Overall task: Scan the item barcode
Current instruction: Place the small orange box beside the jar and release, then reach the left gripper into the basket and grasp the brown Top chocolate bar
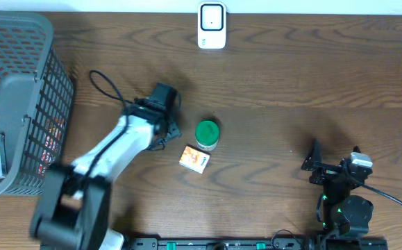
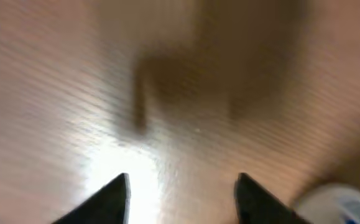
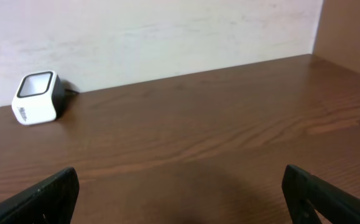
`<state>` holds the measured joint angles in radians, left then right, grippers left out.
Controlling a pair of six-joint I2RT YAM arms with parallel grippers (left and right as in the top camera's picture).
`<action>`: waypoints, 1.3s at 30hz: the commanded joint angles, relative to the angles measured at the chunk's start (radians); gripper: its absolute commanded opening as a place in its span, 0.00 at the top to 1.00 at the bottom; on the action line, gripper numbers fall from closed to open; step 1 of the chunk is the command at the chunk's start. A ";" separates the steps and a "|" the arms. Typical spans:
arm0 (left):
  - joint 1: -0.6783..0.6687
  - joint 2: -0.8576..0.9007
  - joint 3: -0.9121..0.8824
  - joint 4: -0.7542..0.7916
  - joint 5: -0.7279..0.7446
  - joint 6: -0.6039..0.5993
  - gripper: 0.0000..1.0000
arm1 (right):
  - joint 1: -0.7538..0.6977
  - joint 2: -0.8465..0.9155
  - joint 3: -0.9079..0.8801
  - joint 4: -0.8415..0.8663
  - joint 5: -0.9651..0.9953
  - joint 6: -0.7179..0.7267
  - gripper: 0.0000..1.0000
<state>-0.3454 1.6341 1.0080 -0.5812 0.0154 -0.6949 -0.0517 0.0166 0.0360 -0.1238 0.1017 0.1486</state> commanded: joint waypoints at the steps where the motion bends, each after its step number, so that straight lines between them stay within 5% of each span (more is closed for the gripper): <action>1: 0.059 -0.205 0.161 -0.059 -0.029 0.085 0.17 | -0.001 -0.008 -0.004 0.000 -0.002 -0.008 0.01; 6: 0.205 -0.426 0.407 -0.198 -0.028 0.197 0.05 | -0.001 -0.008 -0.004 0.000 -0.002 -0.008 0.01; 11: 0.462 -0.514 0.628 -0.333 -0.089 0.222 0.04 | -0.001 -0.008 -0.004 0.000 -0.002 -0.008 0.01; 17: 0.880 -0.454 0.711 -0.450 -0.074 0.156 0.04 | -0.001 -0.008 -0.004 0.000 -0.002 -0.008 0.01; 23: 1.121 -0.268 0.711 -0.497 -0.008 0.137 0.03 | -0.001 -0.008 -0.004 0.000 -0.002 -0.008 0.01; 29: 1.219 -0.087 0.711 -0.610 -0.002 0.139 0.00 | -0.001 -0.008 -0.004 0.000 -0.002 -0.008 0.01; 33: 1.205 0.002 0.711 -0.599 0.000 0.340 0.00 | -0.001 -0.008 -0.004 0.000 -0.002 -0.008 0.01; 39: 1.140 0.087 0.699 -0.576 0.000 0.488 0.00 | -0.001 -0.008 -0.004 0.000 -0.002 -0.008 0.01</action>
<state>0.8295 1.6920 1.7184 -1.1618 0.0051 -0.3473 -0.0517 0.0166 0.0360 -0.1230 0.1013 0.1486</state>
